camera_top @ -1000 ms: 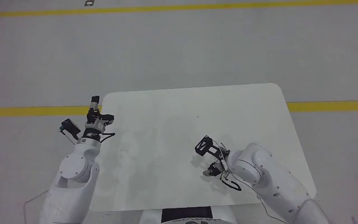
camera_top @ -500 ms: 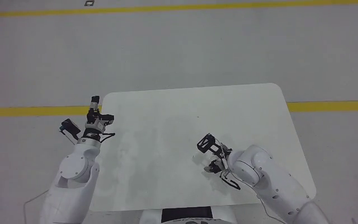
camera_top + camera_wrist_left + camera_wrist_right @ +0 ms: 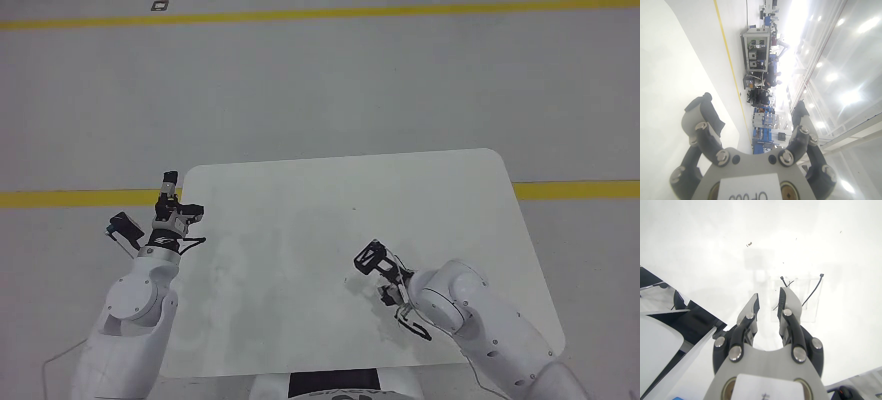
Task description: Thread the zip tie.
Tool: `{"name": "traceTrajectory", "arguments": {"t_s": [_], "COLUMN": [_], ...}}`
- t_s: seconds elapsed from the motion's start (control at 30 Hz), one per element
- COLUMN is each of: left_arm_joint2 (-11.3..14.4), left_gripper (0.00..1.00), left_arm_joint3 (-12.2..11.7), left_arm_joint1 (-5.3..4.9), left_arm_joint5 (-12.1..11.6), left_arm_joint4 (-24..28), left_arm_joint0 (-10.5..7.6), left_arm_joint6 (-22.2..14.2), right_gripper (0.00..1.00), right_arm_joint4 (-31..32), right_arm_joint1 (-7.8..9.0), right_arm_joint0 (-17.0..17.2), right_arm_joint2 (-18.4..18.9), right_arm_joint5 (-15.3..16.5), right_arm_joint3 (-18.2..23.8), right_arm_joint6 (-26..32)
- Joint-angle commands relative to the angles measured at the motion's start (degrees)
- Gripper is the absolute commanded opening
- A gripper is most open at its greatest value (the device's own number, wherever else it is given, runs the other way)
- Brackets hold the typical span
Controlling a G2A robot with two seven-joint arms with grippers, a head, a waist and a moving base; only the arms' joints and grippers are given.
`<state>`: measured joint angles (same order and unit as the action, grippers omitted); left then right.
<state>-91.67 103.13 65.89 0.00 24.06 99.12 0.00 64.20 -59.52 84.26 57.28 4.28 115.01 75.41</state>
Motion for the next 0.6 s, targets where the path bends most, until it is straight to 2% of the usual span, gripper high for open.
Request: {"name": "traceTrajectory", "arguments": {"t_s": [0.0,0.57], "left_arm_joint2": [0.0,0.0], "left_gripper": [1.0,1.0], "left_arm_joint3": [0.0,0.0], "left_arm_joint1": [0.0,0.0], "left_arm_joint5": [0.0,0.0], "left_arm_joint4": [0.0,0.0], "left_arm_joint0": [0.0,0.0], "left_arm_joint6": [0.0,0.0], "right_gripper": [0.18,0.24], "right_arm_joint4": [0.3,1.1], "right_arm_joint1": [-0.01,-0.72], "right_arm_joint0": [-0.1,-1.8], "right_arm_joint2": [0.0,-1.3], "right_arm_joint5": [-0.2,-3.1], "right_arm_joint3": [-0.2,-3.7], "right_arm_joint6": [0.1,-0.1]}}
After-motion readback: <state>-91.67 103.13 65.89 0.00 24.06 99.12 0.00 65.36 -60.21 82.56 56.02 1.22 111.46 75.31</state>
